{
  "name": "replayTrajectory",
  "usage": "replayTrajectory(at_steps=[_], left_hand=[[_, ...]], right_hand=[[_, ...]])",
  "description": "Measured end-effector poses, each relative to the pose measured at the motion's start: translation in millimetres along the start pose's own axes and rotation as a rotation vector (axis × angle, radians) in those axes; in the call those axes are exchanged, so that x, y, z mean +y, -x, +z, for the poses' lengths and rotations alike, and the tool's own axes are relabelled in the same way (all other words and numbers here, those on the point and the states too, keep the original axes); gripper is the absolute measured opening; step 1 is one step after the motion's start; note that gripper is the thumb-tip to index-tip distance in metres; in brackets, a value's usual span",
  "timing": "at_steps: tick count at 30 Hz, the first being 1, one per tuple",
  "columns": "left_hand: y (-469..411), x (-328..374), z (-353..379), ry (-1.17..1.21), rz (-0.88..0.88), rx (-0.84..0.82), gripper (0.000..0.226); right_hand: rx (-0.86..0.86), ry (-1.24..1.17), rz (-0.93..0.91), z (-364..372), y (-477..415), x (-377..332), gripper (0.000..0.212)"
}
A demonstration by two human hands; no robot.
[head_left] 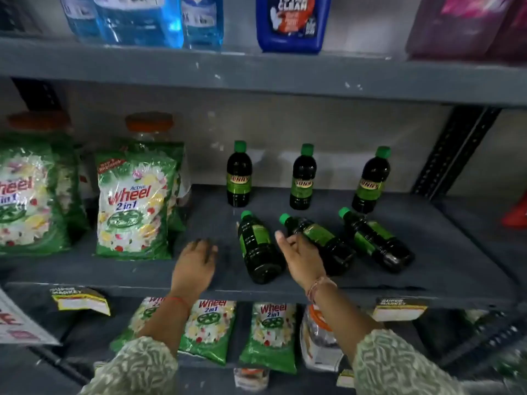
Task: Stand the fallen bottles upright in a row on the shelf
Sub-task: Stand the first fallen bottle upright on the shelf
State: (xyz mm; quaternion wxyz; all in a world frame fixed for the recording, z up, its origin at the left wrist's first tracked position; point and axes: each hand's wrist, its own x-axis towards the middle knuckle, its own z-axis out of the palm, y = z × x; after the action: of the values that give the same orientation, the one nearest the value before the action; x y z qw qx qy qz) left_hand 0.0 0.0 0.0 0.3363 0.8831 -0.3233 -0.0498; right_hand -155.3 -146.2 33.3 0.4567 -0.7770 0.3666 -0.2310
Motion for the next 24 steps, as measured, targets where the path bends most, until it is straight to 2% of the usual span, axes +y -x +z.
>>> replayTrajectory(at_steps=[2, 5, 7, 9, 11, 16, 21, 24], left_hand=[[-7.0, -10.7, 12.5, -0.115, 0.035, -0.097, 0.051], [-12.3, -19.1, 29.0, -0.247, 0.063, -0.168, 0.059], [-13.8, -23.6, 37.1, -0.315, 0.089, -0.120, 0.077], [-13.8, -25.0, 38.6, -0.370, 0.114, -0.094, 0.093], [-14.6, -26.4, 40.1, -0.390, 0.113, -0.102, 0.093], [-15.1, -23.4, 40.5, -0.394, 0.092, -0.091, 0.078], [-13.9, -23.8, 40.9, -0.403, 0.087, -0.087, 0.077], [-13.9, -23.5, 40.6, -0.413, 0.077, -0.102, 0.080]], right_hand=[[-0.136, 0.083, 0.106, 9.5, -12.3, -5.8, 0.058], [-0.277, 0.087, 0.221, 20.0, -27.3, -19.8, 0.078], [-0.311, 0.148, 0.261, 29.6, -37.5, -23.9, 0.077], [-0.328, 0.199, 0.262, 37.2, -46.7, -22.6, 0.063], [-0.280, 0.188, 0.250, 44.3, -53.2, -16.6, 0.053], [0.116, 0.062, 0.017, 59.0, -63.9, -7.3, 0.063], [0.163, 0.000, -0.117, 63.6, -72.1, 3.7, 0.076], [0.149, -0.036, -0.151, 65.8, -69.2, 11.2, 0.072]])
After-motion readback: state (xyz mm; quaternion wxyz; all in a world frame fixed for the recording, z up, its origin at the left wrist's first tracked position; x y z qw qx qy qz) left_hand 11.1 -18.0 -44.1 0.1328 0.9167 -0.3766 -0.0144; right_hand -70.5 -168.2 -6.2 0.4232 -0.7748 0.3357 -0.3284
